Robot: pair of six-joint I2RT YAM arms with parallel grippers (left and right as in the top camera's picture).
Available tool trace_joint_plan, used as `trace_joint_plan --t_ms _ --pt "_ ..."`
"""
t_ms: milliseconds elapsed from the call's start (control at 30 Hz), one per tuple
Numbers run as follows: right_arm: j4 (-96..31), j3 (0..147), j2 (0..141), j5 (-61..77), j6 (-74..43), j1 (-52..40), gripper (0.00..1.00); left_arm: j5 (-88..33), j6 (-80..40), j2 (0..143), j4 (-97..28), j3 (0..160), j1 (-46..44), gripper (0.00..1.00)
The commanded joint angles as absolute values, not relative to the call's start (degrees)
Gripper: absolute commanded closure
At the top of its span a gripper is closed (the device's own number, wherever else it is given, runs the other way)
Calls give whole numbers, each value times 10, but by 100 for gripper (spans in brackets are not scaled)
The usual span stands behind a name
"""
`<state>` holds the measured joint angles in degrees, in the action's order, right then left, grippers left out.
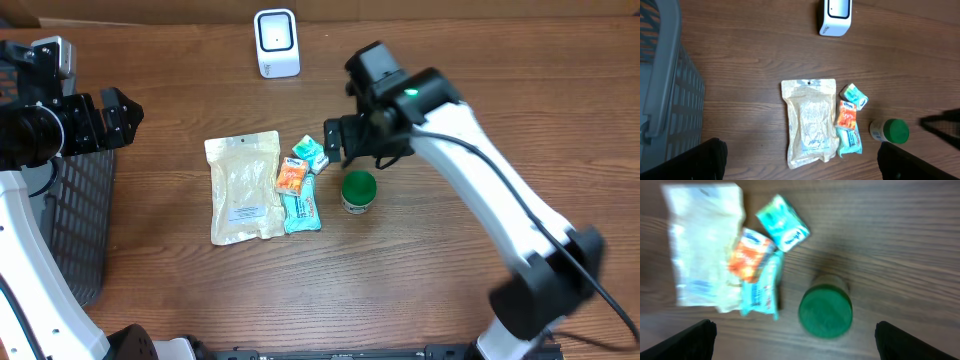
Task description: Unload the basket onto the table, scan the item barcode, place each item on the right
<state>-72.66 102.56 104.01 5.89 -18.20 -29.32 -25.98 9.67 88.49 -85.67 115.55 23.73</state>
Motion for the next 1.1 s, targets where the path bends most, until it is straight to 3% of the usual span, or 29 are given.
trace_joint_plan --t_ms 0,1067 --pt "-739 1043 973 43 -213 -291 0 -268 112 873 -855 1159 238 0" --pt "-774 1043 927 -21 -190 -269 0 -268 112 873 -855 1159 238 1"
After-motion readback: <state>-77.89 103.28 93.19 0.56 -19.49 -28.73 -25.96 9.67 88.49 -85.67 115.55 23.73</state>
